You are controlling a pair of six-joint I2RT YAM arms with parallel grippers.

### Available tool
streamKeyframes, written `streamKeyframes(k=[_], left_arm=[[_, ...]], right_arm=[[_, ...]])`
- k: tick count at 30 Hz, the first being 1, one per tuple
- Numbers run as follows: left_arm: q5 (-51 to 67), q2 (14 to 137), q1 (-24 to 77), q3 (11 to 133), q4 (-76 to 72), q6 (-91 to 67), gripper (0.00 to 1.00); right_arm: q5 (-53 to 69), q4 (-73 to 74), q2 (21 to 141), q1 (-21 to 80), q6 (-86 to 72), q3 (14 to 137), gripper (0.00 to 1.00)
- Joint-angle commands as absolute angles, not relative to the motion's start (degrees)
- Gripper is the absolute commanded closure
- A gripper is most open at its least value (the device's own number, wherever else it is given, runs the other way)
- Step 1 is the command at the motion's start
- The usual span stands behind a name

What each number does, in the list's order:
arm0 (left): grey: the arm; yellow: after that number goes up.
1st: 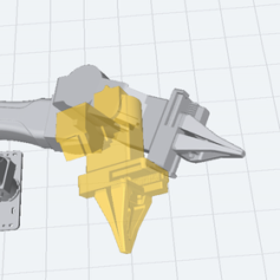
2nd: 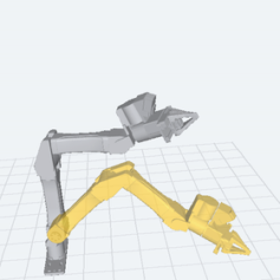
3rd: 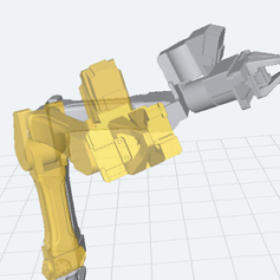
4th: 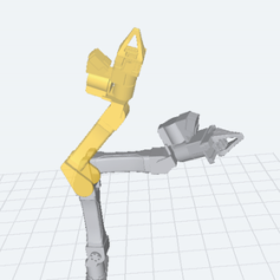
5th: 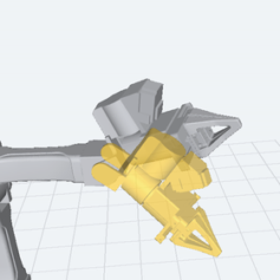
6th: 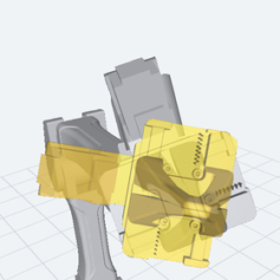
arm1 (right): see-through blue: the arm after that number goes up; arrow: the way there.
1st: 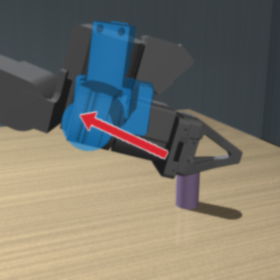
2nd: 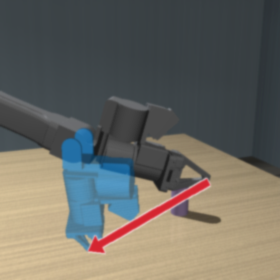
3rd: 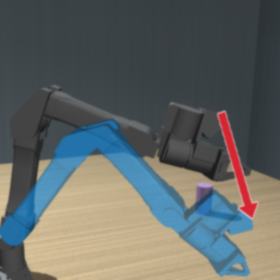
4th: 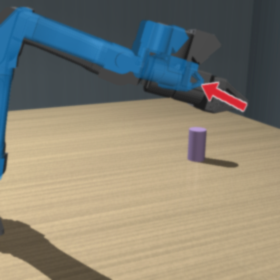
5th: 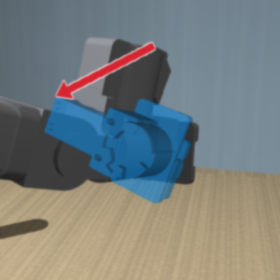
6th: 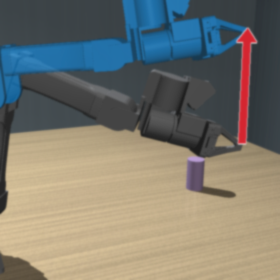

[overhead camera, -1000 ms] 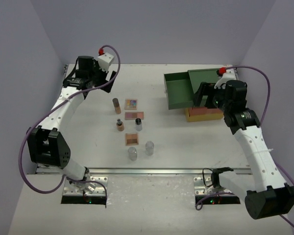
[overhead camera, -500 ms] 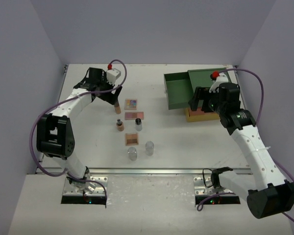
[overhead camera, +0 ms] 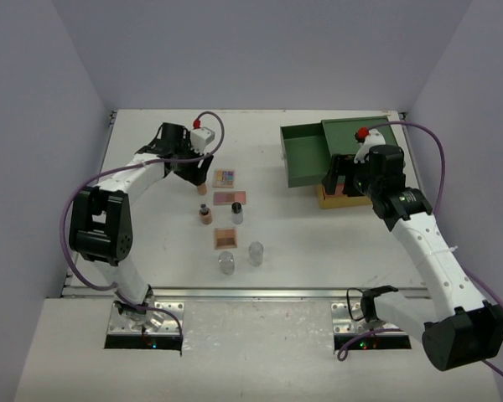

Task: Organize the makeup

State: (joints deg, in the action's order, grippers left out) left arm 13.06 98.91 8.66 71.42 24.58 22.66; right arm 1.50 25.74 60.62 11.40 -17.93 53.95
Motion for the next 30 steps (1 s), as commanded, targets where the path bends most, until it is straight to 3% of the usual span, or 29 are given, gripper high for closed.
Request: streamKeyframes(k=[1, 5, 8, 13, 20, 30], left_arm=[[13.75, 98.86, 9.76, 71.28, 21.42, 22.76, 0.41], [13.89, 98.82, 9.76, 71.19, 21.18, 22.85, 0.58], [14.39, 98.63, 9.76, 71.25, 21.99, 23.25, 0.65], [14.51, 96.91, 9.67, 72.24, 24.38, 23.99, 0.98], [15.12, 91.99, 9.02, 77.99, 28.23, 23.41, 1.0], [36.32, 77.38, 8.44, 88.64, 30.23, 16.26, 1.0]], right_arm=[[0.39, 23.0, 60.45, 11.6, -16.92, 53.32, 0.07], [0.26, 23.03, 60.59, 11.6, -16.79, 53.0, 0.07], [0.18, 23.03, 60.45, 11.62, -16.66, 52.95, 0.07], [0.18, 23.55, 60.34, 11.6, -15.87, 53.74, 0.07], [7.62, 22.45, 59.01, 11.8, -13.2, 54.95, 0.08], [19.14, 8.31, 56.3, 22.63, -3.82, 59.12, 0.14]])
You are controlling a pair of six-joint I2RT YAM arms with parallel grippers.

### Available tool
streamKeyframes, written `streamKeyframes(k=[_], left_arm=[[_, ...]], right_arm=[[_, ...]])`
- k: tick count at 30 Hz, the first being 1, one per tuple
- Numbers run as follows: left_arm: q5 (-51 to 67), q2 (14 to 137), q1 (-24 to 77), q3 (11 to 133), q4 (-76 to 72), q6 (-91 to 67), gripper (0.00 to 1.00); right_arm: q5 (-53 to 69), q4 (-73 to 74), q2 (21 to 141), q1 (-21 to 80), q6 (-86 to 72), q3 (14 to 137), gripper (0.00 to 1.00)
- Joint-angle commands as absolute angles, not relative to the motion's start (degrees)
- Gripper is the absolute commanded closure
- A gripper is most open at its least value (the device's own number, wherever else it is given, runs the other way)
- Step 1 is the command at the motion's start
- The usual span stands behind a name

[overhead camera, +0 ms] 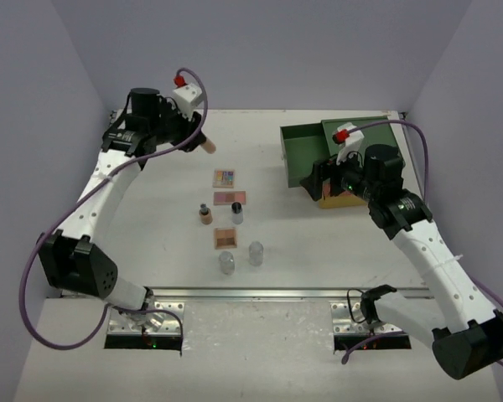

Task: Organize the makeup

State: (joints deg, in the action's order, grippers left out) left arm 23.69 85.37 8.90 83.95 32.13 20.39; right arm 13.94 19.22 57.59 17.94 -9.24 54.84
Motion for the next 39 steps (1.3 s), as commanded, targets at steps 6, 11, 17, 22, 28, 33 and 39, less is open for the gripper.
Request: streamKeyframes(k=[6, 11, 17, 22, 28, 33, 39], left_arm=[[48.35, 71.71, 8.55, 87.25, 30.15, 13.36, 1.0], [49.86, 68.11, 8.79, 86.46, 30.08, 14.11, 1.0], [50.38, 65.66, 8.79, 84.96, 31.53, 16.1, 1.0], [51.32, 64.95, 8.79, 84.55, 33.03, 17.22, 1.0], [51.99, 64.28, 8.79, 83.45, 34.42, 18.48, 1.0], [52.38, 63.91, 8.79, 83.25, 35.13, 18.88, 1.0], [49.63, 63.35, 8.79, 82.97, 34.02, 18.63, 0.58]], right_arm=[[12.07, -4.32, 62.33, 37.93, 7.43, 63.73, 0.14], [2.65, -4.66, 74.54, 50.55, 24.99, 73.29, 0.03], [1.02, -7.24, 80.61, 53.79, 28.11, 76.45, 0.03], [0.19, -9.74, 83.13, 53.88, 27.42, 76.9, 0.15], [-2.76, -10.13, 86.99, 53.88, 29.7, 80.1, 0.3], [-5.6, -11.15, 90.09, 53.88, 30.54, 82.05, 0.78], [-8.42, -8.97, 89.07, 53.75, 29.34, 81.32, 1.0]])
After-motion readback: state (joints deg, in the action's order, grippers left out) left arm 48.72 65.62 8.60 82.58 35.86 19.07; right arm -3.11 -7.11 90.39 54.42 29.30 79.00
